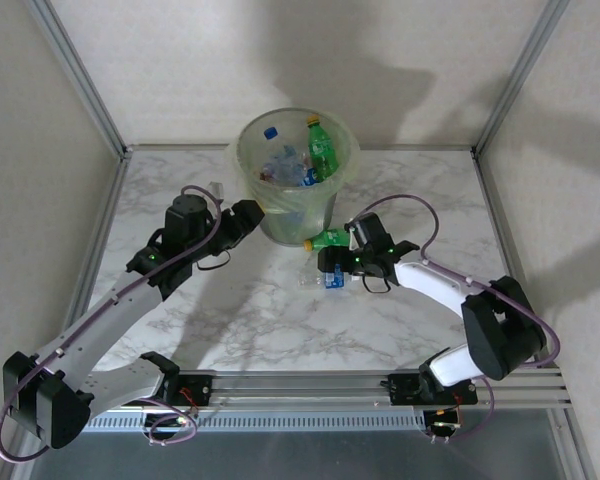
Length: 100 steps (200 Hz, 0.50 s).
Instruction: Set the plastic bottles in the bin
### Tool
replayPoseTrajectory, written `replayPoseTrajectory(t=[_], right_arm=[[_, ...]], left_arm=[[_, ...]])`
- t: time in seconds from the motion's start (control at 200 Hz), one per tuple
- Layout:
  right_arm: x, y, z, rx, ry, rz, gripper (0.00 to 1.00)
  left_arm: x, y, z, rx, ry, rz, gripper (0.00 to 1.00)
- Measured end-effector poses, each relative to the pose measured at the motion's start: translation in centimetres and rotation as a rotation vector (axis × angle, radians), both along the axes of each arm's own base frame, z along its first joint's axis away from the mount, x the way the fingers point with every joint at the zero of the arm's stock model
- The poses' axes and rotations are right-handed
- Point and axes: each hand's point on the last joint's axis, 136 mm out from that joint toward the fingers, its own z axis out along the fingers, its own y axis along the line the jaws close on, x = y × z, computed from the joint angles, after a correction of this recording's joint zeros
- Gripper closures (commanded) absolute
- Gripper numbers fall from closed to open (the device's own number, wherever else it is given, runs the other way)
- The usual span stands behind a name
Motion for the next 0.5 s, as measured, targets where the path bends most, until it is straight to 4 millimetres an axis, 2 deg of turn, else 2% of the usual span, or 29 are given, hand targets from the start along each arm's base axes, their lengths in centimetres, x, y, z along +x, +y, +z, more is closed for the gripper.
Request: replayPoseTrajectory(t=[0.265,0.501], right_arm=[[-1.5,2.0,-0.1,-0.007,-0.017,0.089,0.05],[-4.5,3.9,-1.2,-0.029,0.0,0.18,0.05]], left_arm=[[0.0,0.0,0.0,-0.001,0.002,0.001,0.4],[0.2,-0.1,-0.3,0.001,0.011,0.002,0.41]])
